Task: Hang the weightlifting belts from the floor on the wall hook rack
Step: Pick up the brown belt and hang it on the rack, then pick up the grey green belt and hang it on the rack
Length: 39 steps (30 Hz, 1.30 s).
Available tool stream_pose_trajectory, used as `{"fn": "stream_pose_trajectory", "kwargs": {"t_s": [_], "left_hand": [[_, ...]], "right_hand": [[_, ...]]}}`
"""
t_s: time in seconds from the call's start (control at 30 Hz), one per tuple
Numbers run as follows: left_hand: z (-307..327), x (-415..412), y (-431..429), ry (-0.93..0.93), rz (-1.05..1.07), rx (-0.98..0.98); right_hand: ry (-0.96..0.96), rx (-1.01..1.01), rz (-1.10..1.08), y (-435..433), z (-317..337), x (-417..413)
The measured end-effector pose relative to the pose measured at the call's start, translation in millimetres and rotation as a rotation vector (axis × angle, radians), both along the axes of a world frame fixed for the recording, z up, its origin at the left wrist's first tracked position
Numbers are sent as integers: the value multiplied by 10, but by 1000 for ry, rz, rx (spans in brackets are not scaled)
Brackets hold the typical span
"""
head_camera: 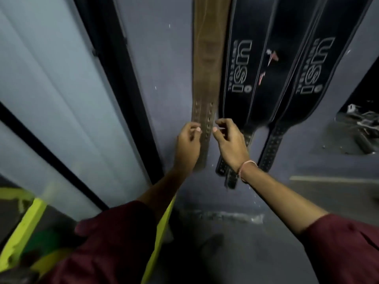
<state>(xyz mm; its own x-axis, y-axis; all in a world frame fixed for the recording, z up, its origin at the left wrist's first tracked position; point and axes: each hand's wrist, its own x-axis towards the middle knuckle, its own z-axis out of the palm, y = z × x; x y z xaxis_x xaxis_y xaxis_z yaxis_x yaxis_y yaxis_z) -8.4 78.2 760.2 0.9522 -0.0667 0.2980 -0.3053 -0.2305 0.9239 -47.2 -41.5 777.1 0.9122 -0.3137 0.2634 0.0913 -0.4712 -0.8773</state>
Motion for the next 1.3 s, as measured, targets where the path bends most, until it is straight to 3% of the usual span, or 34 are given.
{"fn": "stream_pose_trajectory", "kwargs": {"t_s": [0.17,0.4,0.63,1.0,1.13,1.3], "left_hand": [[-1045,-445,43,233,6,134],[-2717,-1222,289,563,-19,249],[-4401,-1841,586,918,-1,327],[-7691,-1990,875,1310,37,352],[-8461,-2041,847,1378,49,329],[-9132,-2164,851,1458,109,204]], "right_hand": [[154,121,25,73,-933,-380],[524,331,57,-17,-2529,-1135],[868,355,97,101,-4465,-1569],[1114,151,214,555,-8049,-1675],[1158,23,201,622,-9070,-1653],[1158,-64,68,669,-9853,-1720]]}}
